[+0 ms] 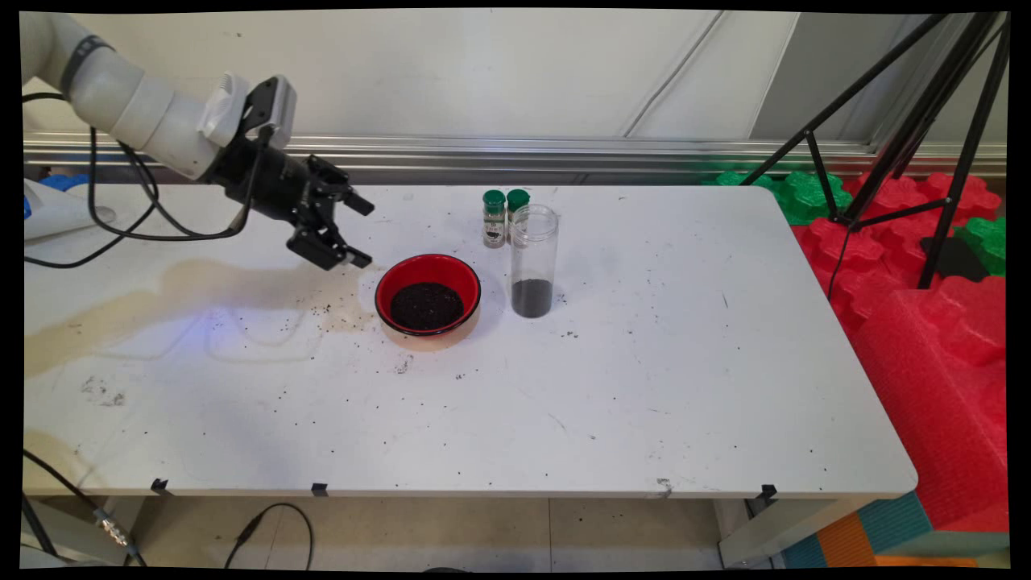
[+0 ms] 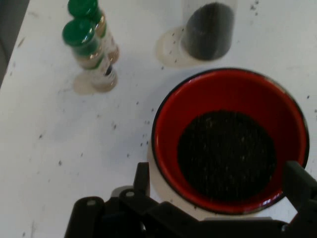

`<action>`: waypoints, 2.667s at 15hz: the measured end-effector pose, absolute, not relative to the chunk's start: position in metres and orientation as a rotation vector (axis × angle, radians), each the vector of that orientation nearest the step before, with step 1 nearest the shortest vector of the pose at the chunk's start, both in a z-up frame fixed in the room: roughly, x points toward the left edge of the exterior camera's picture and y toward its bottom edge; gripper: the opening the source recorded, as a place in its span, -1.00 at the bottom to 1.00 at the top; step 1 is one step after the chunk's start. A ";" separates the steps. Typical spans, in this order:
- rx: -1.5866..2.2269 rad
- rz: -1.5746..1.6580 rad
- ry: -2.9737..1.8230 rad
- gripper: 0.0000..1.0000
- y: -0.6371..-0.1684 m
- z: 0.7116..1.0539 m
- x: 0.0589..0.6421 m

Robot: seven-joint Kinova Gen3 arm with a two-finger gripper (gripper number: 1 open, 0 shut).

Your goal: Pick up the black seasoning powder from the table

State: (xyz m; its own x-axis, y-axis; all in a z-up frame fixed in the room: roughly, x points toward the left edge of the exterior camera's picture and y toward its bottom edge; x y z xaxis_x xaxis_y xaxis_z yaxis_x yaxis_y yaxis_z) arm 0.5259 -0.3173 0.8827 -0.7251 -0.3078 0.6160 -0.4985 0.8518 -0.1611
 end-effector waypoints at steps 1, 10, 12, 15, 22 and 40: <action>0.567 0.417 -2.426 1.00 -0.321 0.882 0.522; 0.471 0.358 -2.372 1.00 -0.347 0.868 0.493; 0.463 0.351 -2.358 1.00 -0.351 0.863 0.489; 0.456 0.340 -2.332 1.00 -0.358 0.854 0.483; 0.454 0.318 -2.273 1.00 -0.371 0.826 0.474; 0.402 0.318 -2.121 1.00 -0.407 0.762 0.445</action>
